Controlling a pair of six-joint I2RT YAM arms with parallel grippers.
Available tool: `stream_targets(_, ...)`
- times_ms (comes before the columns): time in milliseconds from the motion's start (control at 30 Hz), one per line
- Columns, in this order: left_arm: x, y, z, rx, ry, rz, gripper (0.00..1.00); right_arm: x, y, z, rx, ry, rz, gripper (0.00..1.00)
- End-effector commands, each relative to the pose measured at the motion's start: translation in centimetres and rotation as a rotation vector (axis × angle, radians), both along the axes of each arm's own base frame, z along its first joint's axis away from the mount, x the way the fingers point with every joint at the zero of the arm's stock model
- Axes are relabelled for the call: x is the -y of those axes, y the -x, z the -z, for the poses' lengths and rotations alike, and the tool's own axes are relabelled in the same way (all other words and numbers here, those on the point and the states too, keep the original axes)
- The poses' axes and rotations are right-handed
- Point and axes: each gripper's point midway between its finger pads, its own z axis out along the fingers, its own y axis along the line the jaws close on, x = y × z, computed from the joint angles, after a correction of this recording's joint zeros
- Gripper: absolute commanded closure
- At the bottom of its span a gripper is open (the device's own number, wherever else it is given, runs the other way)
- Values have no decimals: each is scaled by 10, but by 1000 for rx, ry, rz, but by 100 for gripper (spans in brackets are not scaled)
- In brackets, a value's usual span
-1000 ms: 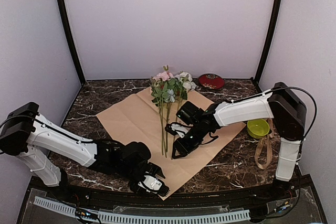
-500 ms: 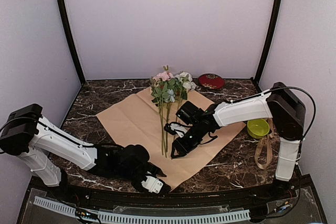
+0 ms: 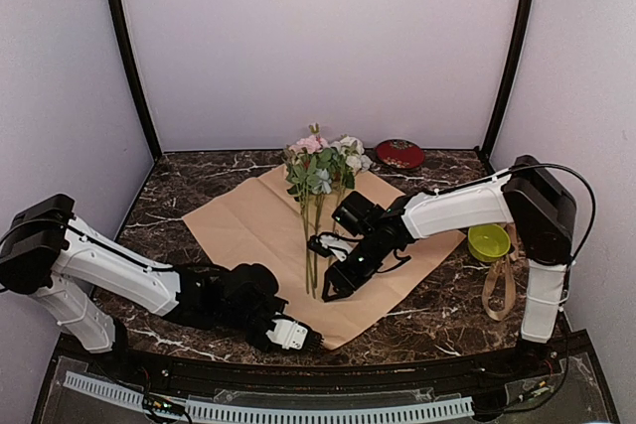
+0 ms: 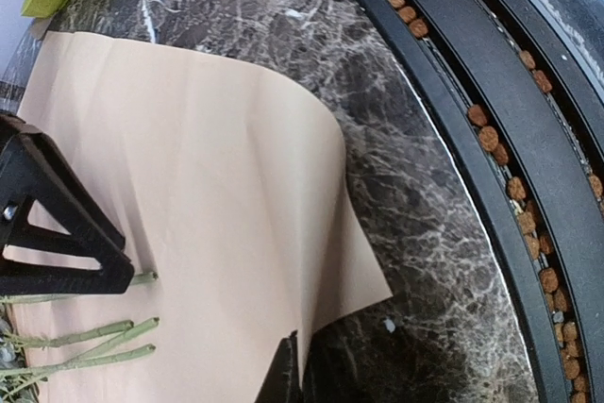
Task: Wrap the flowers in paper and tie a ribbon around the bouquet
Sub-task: Pick up the bottom corner of the flattened wrapping paper from the center of the board, then pass from the left arm to the right
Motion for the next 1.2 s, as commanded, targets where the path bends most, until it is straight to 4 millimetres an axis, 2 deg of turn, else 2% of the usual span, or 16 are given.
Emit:
stream_targets(0, 5, -3, -23, -48, 70, -29, 100, 9, 11, -5, -67, -25, -36, 55)
stream_targets(133, 7, -6, -36, -120, 103, -40, 100, 11, 6, -35, -27, -129, -44, 54)
stream_targets(267, 6, -11, -48, -198, 137, -58, 100, 20, 17, -63, 74, -225, -84, 53)
stream_targets(333, 6, -12, -50, -215, 145, -52, 100, 25, 15, -75, 180, -271, -64, 51)
stream_targets(400, 6, -12, -50, -235, 148, -51, 100, 27, 9, -95, 357, -336, -55, 48)
stream_targets(500, 5, -16, -51, -272, 151, -68, 100, 39, 11, -101, 542, -358, -78, 45)
stream_targets(600, 4, -20, -52, -289, 159, -74, 100, 50, 19, -95, 670, -359, -130, 44)
stream_targets(767, 3, -23, -51, -291, 160, -81, 100, 52, 46, -82, 857, -362, -351, 39)
stream_targets(933, 4, -23, -49, -295, 155, -80, 100, 44, 42, -69, 960, -282, -409, 40)
stream_targets(1033, 4, -24, -47, -299, 148, -84, 100, 37, 39, -57, 946, -245, -435, 44)
stream_targets(1167, 3, -24, -46, -300, 145, -89, 100, 32, 43, -44, 920, -221, -474, 55)
